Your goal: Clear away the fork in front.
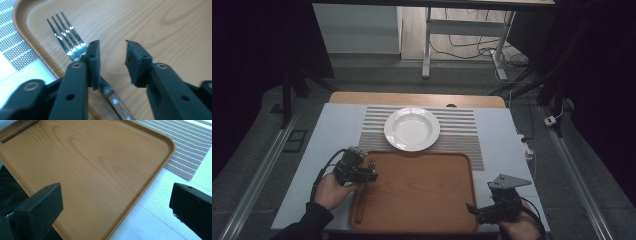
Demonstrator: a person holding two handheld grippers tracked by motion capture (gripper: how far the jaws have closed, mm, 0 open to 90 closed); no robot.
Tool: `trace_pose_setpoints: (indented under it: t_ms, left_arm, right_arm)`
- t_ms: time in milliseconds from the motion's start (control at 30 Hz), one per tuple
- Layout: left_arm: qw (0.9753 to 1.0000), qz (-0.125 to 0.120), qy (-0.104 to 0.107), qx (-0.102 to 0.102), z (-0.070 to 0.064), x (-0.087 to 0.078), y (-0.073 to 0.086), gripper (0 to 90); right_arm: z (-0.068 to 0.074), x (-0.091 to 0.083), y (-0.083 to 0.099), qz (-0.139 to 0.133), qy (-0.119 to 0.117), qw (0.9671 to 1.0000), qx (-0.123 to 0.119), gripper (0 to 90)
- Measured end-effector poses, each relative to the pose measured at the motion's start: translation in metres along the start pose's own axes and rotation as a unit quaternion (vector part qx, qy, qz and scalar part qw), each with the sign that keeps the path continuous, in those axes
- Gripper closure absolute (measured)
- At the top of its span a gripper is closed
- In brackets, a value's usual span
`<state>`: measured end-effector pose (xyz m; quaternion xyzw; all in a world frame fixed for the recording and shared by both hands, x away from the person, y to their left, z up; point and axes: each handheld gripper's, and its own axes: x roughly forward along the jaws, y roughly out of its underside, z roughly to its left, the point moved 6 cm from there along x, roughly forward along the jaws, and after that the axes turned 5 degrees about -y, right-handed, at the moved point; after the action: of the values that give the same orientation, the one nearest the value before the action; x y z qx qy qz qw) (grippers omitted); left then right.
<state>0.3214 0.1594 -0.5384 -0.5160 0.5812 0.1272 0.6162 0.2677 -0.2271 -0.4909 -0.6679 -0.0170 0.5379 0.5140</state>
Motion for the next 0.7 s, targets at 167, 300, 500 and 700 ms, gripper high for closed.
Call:
trace_pose_setpoints:
  t_ms: [167,300,500,700]
  left_arm:
    - [0.9995,-0.031,0.006,0.010,-0.008,-0.017,0.005,48.8]
    - [0.9982,-0.054,0.006,0.026,-0.014,-0.029,0.014,36.4]
    - [0.9962,-0.083,0.005,0.024,-0.019,-0.047,0.032,20.6]
    - [0.9936,-0.113,-0.001,0.007,-0.019,-0.065,0.057,8.9]
  right_arm:
    - [0.000,0.000,0.000,0.000,0.000,1.0000,0.001,0.0]
    - [0.000,0.000,0.000,0.000,0.001,1.0000,0.003,0.0]
    - [-0.001,0.000,0.000,-0.001,0.001,1.0000,0.003,0.0]
    - [-0.001,0.000,0.000,-0.001,0.002,1.0000,0.003,0.0]
